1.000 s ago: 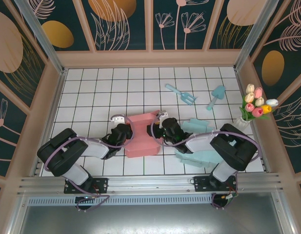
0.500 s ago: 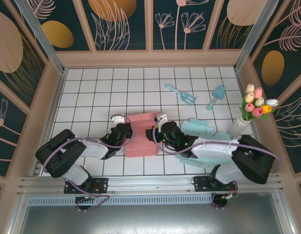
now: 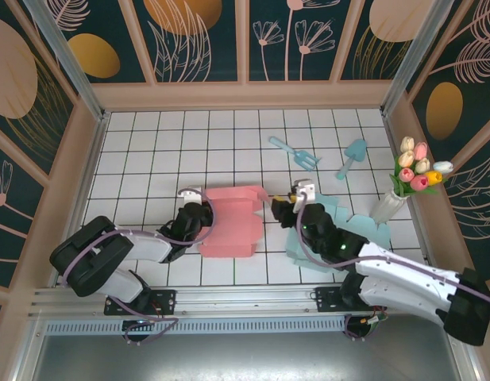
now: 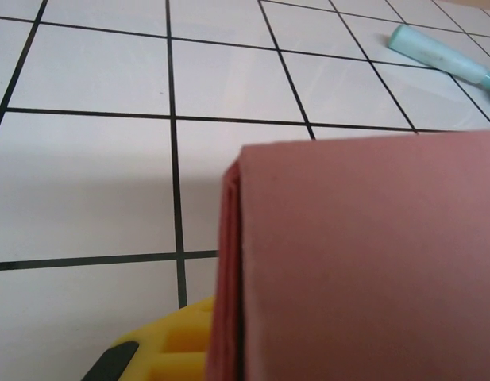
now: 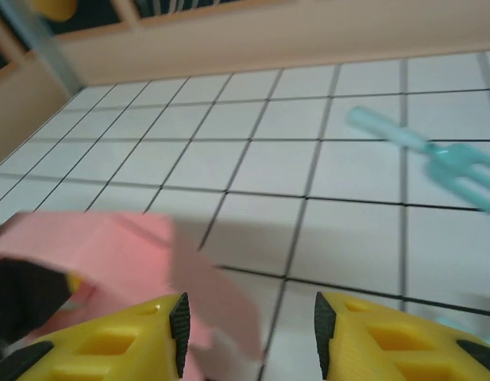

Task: Fold the paper box

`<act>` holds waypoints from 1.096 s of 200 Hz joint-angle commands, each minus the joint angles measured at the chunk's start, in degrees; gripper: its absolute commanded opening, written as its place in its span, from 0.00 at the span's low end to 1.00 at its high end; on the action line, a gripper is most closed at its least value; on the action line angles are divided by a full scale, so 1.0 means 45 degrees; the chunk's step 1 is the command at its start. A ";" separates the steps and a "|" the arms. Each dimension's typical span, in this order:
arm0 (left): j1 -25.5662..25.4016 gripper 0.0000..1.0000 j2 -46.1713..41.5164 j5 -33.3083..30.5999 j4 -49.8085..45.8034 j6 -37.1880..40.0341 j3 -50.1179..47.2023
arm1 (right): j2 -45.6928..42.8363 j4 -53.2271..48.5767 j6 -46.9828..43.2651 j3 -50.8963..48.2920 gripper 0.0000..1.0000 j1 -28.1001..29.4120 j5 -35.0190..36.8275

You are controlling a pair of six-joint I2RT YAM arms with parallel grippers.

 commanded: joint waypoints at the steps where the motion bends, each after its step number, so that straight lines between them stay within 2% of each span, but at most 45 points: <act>1: 0.0088 0.00 -0.0427 0.0585 0.0978 0.0723 -0.0304 | 0.0346 0.0997 -0.1774 -0.0859 0.48 -0.0326 -0.0870; 40: 0.0089 0.00 -0.0694 0.0699 0.0860 0.0902 -0.0417 | 0.2175 0.2397 -0.3359 -0.0677 0.48 -0.0077 -0.3441; 71: 0.0091 0.00 -0.0705 0.1217 0.0943 0.1208 -0.0456 | 0.3046 0.3021 -0.4098 -0.0390 0.48 0.0234 -0.3902; 149: 0.0094 0.00 -0.0274 0.2369 0.0890 0.1810 -0.0214 | 0.3632 0.4290 -0.5436 -0.0313 0.48 0.0478 -0.5233; 181: 0.0086 0.00 0.0184 0.2389 0.0666 0.1605 0.0105 | 0.3961 0.4769 -0.5545 -0.0123 0.48 0.0678 -0.5110; 219: 0.0091 0.00 0.0618 0.1978 0.0180 0.1047 0.0605 | 0.4925 0.5281 -0.5198 0.0325 0.47 0.0817 -0.4124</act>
